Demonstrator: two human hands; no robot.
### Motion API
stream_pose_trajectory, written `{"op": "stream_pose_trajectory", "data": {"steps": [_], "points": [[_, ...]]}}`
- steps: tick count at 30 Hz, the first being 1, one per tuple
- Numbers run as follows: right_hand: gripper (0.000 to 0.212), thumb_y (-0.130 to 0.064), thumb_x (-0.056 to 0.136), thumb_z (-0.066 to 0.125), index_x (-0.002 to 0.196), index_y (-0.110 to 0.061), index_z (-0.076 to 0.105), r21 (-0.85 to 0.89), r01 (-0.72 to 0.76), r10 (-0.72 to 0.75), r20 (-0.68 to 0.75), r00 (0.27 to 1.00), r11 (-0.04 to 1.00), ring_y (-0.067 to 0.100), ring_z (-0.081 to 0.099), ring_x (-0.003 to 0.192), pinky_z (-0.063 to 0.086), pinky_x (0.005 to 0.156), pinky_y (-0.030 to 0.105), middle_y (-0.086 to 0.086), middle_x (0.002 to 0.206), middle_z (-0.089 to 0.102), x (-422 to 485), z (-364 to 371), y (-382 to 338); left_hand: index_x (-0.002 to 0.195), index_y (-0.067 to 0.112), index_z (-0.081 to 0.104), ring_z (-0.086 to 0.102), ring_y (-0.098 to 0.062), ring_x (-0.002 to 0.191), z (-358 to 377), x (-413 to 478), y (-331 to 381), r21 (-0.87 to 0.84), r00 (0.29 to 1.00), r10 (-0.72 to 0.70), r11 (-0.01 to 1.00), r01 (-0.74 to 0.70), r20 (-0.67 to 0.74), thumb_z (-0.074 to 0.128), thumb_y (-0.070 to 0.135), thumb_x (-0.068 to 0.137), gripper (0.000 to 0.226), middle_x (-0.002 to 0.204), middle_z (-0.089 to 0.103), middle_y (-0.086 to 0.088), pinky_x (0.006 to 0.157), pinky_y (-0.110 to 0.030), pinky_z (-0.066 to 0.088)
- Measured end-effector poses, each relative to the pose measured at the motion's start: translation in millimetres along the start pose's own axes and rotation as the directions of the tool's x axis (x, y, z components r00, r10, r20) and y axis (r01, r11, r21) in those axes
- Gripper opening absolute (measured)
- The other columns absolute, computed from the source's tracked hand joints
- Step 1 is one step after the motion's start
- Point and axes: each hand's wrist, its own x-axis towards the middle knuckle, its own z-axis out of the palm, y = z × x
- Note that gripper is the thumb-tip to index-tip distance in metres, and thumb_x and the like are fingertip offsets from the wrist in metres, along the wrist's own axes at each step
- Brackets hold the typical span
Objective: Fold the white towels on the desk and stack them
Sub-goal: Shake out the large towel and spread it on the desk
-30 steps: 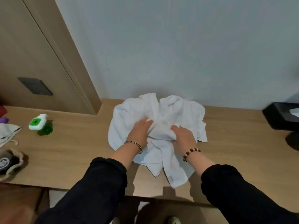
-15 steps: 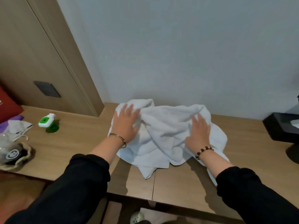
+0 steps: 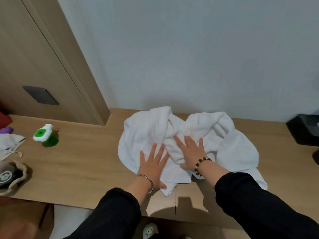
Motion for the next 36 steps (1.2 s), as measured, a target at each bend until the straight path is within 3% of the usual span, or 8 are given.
{"op": "stream_pose_trajectory", "data": {"steps": [9,13,18,23,27,29,32,36], "points": [[0.092,-0.045,0.081,0.060,0.151,-0.032,0.001,0.053,0.017,-0.012,-0.087,0.996,0.998,0.022,0.026,0.135,0.014,0.110,0.048,0.007,0.146,0.025,3.0,10.4,8.8,0.132,0.027,0.042,0.012,-0.030,0.144,6.2,0.5,-6.8,0.055,0.977,0.148,0.989,-0.141,-0.153,0.073,0.034,0.072,0.068,0.150,0.029,-0.007,0.104,-0.064,0.015],[0.065,-0.020,0.081,0.059,0.140,-0.026,0.034,-0.034,0.018,-0.024,-0.173,0.985,0.999,0.026,0.047,0.104,0.029,0.095,0.040,0.006,0.114,0.048,-6.8,7.3,-1.3,0.075,0.020,0.066,0.057,-0.025,0.105,-14.1,-10.6,-8.9,0.162,0.936,0.238,0.966,-0.201,-0.258,0.086,0.029,0.040,0.041,0.098,0.062,-0.002,0.083,-0.064,0.042],[0.026,0.004,0.067,0.070,0.090,-0.004,0.062,-0.151,0.106,-0.154,-0.356,0.922,0.983,0.029,0.054,0.065,0.034,0.057,0.033,0.014,0.073,0.054,-11.8,-19.9,-3.3,0.047,0.014,0.060,0.063,-0.026,0.071,-27.7,-21.7,-55.7,0.177,0.818,0.283,0.959,-0.223,-0.500,0.081,0.013,0.023,0.032,0.065,0.058,-0.002,0.067,-0.043,0.053],[0.025,-0.011,0.088,0.051,0.113,-0.014,0.052,-0.239,-0.183,0.100,-0.322,0.941,0.954,0.030,0.051,0.096,0.037,0.077,0.037,0.011,0.106,0.053,-12.5,-50.8,25.1,0.050,0.014,0.064,0.059,-0.028,0.062,-32.9,-40.6,-131.9,0.084,0.782,0.168,0.986,-0.147,-0.600,0.070,-0.003,0.035,0.023,0.063,0.059,-0.006,0.057,-0.034,0.046],[0.049,-0.017,0.089,0.047,0.136,-0.017,0.034,-0.170,-0.384,0.363,-0.141,0.921,0.907,0.032,0.028,0.130,0.024,0.107,0.049,0.014,0.143,0.028,-10.0,-52.9,7.3,0.083,0.017,0.077,0.052,-0.035,0.105,-16.1,-37.0,-155.0,-0.202,0.858,-0.245,0.965,0.169,-0.452,0.064,0.002,0.075,0.021,0.116,0.062,-0.012,0.082,-0.041,0.042],[0.067,-0.022,0.086,0.052,0.144,-0.016,0.020,-0.044,-0.341,0.336,-0.089,0.938,0.939,0.033,0.007,0.142,0.008,0.113,0.054,0.016,0.155,0.001,-4.5,-50.1,-11.1,0.108,0.014,0.071,0.044,-0.033,0.119,-3.8,-30.7,-154.0,-0.511,0.879,-0.396,0.831,0.219,-0.267,0.051,-0.001,0.085,0.034,0.132,0.050,-0.011,0.094,-0.037,0.038],[0.082,-0.035,0.081,0.060,0.147,-0.019,0.015,0.125,-0.170,0.199,-0.283,0.938,0.978,0.030,0.002,0.144,0.006,0.113,0.055,0.011,0.157,-0.007,0.2,-51.7,-35.0,0.118,0.011,0.061,0.053,-0.033,0.110,1.1,-26.4,-143.8,-0.907,0.795,-0.607,0.342,0.244,-0.015,0.041,0.000,0.091,0.035,0.123,0.055,-0.015,0.087,-0.033,0.043],[0.102,-0.058,0.075,0.066,0.150,-0.025,0.005,0.210,0.011,0.062,-0.335,0.940,0.978,0.027,0.004,0.145,0.007,0.114,0.054,0.007,0.158,-0.005,20.2,-60.2,-65.7,0.131,0.012,0.044,0.059,-0.030,0.099,10.4,-27.9,-115.0,-0.938,0.758,-0.568,-0.078,0.338,0.321,0.061,0.019,0.086,0.049,0.109,0.056,-0.008,0.089,-0.039,0.047]]}}
